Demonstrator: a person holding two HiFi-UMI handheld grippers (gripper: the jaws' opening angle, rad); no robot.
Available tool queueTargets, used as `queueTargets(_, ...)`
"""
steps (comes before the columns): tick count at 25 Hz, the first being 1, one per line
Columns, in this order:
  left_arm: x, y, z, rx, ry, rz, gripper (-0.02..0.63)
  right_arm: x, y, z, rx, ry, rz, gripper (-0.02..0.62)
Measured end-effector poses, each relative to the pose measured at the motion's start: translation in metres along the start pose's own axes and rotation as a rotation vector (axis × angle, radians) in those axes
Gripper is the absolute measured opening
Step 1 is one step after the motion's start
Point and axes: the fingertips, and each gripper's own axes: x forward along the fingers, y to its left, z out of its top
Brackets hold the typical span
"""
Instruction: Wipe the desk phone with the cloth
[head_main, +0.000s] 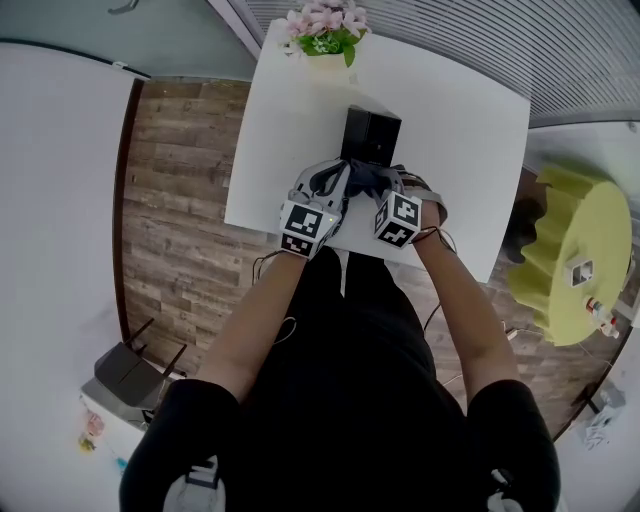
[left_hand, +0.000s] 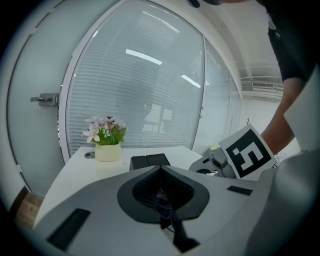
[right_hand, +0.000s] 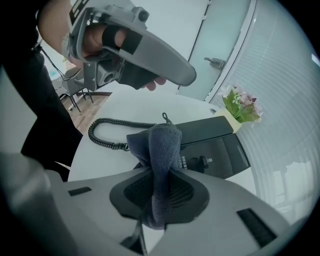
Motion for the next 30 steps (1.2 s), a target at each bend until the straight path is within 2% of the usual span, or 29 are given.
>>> queueTargets(8, -0.01, -0.003, 0.0, 0.019, -0.002, -0.024, 0.009, 0.003, 0.022, -0.004, 0.06, 0.019, 0.015, 0.067)
queueTargets(16, -0.024, 0.007, 0.01, 0.039, -0.015, -0.026, 0.009, -0.024, 0.014, 0.015, 0.113, -0.016, -0.013, 0.067)
queueTargets(24, -0.027, 0.023, 0.053, 0.066, -0.088, -0.019, 0.009, -0.072, -0.052, 0.048, 0.119, -0.078, -0.158, 0.067)
queueTargets(30, -0.017, 0.036, 0.069, 0.071, -0.114, -0.007, 0.011, -0.077, -0.097, 0.066, 0.084, -0.082, -0.209, 0.067)
